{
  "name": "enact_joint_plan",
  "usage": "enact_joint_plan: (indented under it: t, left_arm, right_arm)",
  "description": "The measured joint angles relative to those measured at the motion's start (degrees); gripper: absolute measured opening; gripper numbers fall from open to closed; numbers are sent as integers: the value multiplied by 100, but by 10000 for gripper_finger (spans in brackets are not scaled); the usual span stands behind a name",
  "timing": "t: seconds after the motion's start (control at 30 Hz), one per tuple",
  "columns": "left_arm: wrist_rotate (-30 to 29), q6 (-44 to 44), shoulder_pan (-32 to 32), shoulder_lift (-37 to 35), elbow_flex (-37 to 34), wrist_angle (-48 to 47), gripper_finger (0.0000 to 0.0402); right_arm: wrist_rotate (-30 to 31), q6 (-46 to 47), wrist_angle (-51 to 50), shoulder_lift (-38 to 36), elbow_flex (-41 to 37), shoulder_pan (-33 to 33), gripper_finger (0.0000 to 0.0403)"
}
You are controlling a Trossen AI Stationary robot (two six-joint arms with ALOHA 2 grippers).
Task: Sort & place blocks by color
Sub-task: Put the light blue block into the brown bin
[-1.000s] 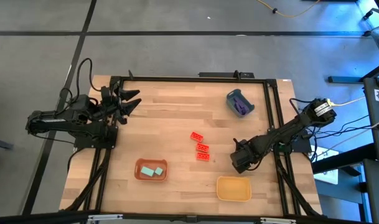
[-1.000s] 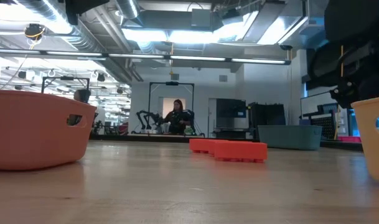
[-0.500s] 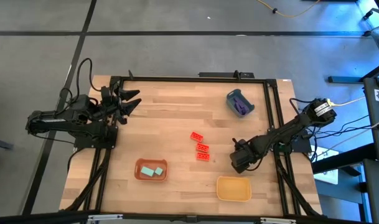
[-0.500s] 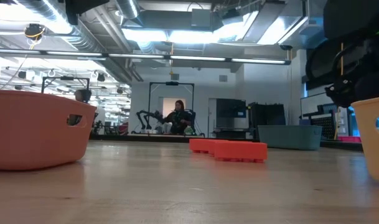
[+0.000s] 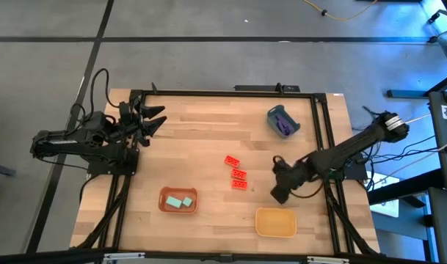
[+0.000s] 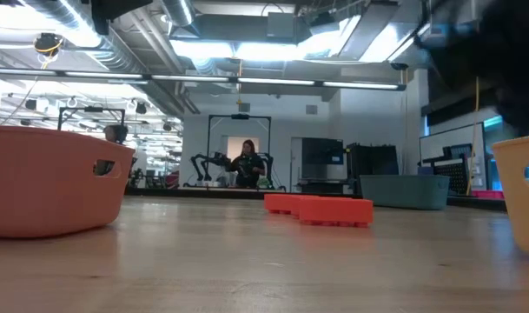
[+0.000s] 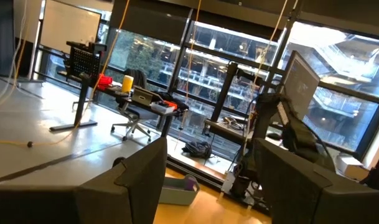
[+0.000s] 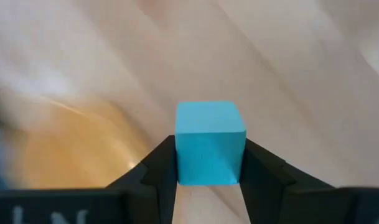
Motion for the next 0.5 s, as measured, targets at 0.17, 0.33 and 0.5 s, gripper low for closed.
enact_joint_plan:
  t: [0.17, 0.33, 0.5]
  left_arm:
    - [285, -625, 0, 0, 0, 1, 231]
    - [869, -878, -4, 159, 2, 15, 231]
    - [1467, -1035, -4, 520, 4, 23, 231]
  right_arm:
    - [583, -720, 2134, -168, 4, -568, 134]
    - [672, -1720, 4217, 300, 31, -1332, 134]
    - [469, -3076, 4621, 997, 880, -1746, 134]
